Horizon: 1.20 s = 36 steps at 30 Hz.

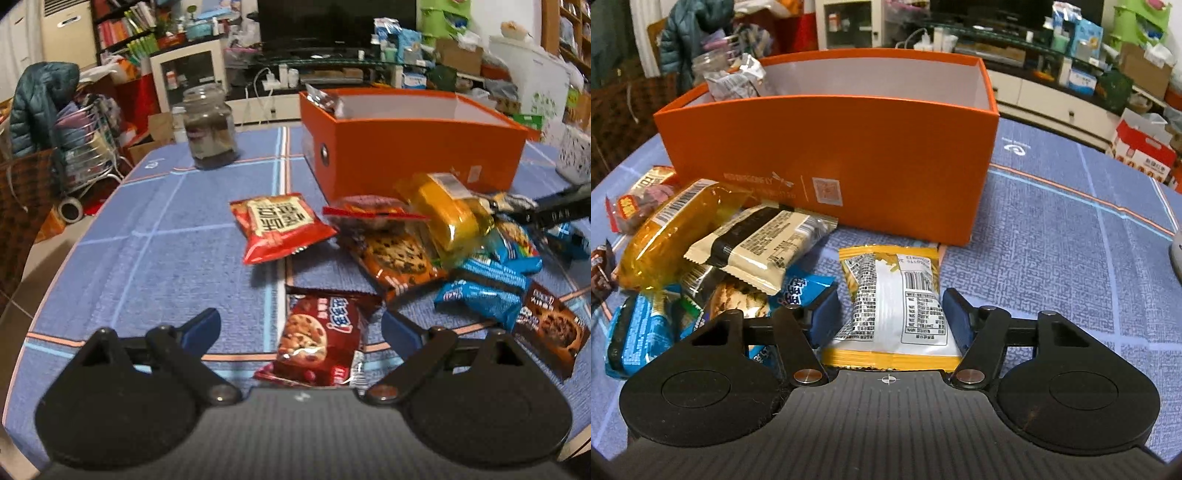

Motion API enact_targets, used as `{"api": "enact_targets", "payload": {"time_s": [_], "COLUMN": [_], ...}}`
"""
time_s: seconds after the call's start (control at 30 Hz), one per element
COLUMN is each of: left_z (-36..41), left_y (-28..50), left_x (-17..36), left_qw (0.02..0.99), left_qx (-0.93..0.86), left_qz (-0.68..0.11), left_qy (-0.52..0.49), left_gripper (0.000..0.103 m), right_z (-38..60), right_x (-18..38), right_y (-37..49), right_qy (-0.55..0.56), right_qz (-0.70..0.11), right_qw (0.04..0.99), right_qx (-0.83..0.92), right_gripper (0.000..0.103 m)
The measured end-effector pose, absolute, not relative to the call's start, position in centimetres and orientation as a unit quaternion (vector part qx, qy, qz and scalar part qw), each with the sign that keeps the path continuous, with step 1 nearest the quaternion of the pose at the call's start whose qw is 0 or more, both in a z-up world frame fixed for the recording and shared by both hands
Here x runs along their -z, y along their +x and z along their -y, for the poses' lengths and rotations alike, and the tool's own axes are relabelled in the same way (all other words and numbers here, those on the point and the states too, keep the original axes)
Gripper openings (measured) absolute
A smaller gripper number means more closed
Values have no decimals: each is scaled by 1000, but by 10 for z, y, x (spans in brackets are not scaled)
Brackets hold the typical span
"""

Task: Organize snacks
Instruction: 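Move both open tools back over the snack heap, then grasp the red cookie packet with the left tool while the right grasps the white-yellow snack packet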

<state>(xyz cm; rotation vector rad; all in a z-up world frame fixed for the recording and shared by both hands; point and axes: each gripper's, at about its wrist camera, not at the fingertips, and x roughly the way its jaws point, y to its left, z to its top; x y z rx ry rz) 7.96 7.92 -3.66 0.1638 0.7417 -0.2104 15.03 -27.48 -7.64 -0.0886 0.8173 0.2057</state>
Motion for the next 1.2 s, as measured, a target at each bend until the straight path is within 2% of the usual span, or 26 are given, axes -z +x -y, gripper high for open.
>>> {"api": "enact_targets", "payload": {"time_s": [0.1, 0.2, 0.53, 0.9, 1.2], "left_z": [-75, -71, -67, -67, -68], "left_y": [83, 85, 92, 91, 91], "left_x": [42, 48, 60, 57, 57], "left_qw": [919, 913, 905, 903, 903], "left_qx": [108, 115, 92, 90, 91], "left_qz": [-371, -384, -407, -415, -416], "left_qy": [84, 79, 82, 64, 62], "left_gripper": [94, 91, 88, 79, 78], "right_z": [277, 275, 267, 265, 265], "right_x": [74, 72, 72, 73, 73], "right_y": [148, 144, 141, 140, 140], "right_qy": [-35, -28, -43, -43, -43], "right_qz": [-399, -397, -394, -392, -390], "right_qw": [912, 912, 913, 915, 916], "right_qx": [-92, -97, -96, -89, -87], "right_gripper": [40, 38, 38, 38, 38]}}
